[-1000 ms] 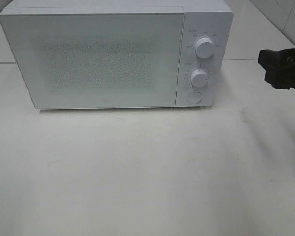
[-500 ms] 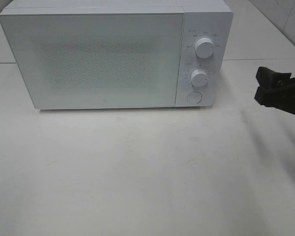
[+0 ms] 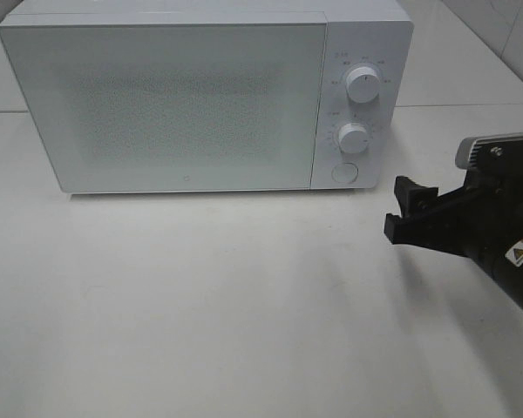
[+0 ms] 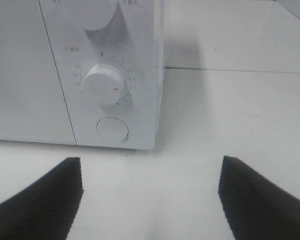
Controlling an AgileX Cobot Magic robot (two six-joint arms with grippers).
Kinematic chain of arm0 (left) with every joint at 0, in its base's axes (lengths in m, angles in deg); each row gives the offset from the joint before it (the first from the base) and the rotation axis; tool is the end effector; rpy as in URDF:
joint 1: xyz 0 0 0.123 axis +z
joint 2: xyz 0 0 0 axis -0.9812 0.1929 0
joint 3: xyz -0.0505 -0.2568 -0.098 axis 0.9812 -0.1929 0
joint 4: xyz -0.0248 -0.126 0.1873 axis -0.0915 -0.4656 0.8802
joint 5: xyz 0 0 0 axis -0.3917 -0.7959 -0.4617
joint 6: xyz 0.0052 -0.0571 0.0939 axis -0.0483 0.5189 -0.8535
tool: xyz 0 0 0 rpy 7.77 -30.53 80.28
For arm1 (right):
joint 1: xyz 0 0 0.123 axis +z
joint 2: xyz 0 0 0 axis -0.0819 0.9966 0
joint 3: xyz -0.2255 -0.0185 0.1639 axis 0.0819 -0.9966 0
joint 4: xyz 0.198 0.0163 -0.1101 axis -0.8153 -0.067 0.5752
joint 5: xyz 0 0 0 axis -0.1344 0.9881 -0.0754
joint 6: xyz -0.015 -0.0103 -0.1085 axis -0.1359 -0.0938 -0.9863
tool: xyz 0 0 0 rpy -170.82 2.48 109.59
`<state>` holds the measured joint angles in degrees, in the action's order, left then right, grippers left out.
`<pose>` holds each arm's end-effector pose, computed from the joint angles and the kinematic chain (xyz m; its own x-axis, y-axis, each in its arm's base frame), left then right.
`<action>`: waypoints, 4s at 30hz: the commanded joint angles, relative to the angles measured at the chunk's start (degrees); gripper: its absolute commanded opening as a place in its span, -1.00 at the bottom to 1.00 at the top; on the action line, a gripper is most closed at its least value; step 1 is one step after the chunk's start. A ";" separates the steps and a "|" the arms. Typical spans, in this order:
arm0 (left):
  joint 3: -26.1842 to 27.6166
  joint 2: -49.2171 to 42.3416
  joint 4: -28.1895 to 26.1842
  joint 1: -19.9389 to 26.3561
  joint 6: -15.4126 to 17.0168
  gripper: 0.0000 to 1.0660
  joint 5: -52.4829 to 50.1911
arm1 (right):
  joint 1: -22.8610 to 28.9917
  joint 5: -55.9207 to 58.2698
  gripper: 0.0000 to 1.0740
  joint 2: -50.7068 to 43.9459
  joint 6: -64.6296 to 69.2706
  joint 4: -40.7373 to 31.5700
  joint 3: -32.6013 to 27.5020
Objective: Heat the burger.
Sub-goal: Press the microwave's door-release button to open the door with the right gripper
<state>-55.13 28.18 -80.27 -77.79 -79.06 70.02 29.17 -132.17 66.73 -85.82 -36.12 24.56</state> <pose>-0.0073 -0.0061 0.2609 -0.4406 0.0272 -0.8973 0.0464 0.9989 0.0075 0.2196 0.0841 0.1614 -0.1720 -0.0356 -0.9845 -0.0874 0.9960 -0.0207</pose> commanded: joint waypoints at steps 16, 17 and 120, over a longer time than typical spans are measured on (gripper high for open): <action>-0.17 -0.63 -0.17 0.11 0.06 0.88 -0.06 | 5.21 -6.13 0.34 4.53 16.44 -3.72 2.64; -0.17 -0.63 -0.17 0.11 0.06 0.88 -0.06 | 5.21 -6.13 0.31 4.53 24.47 -3.72 2.64; -0.17 -0.23 -0.17 0.11 0.06 0.88 -0.06 | -1.15 8.25 -1.00 28.65 79.70 -12.03 38.16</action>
<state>-55.13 28.18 -80.27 -77.79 -79.06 70.02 28.25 -120.31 95.55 -5.95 -48.95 61.58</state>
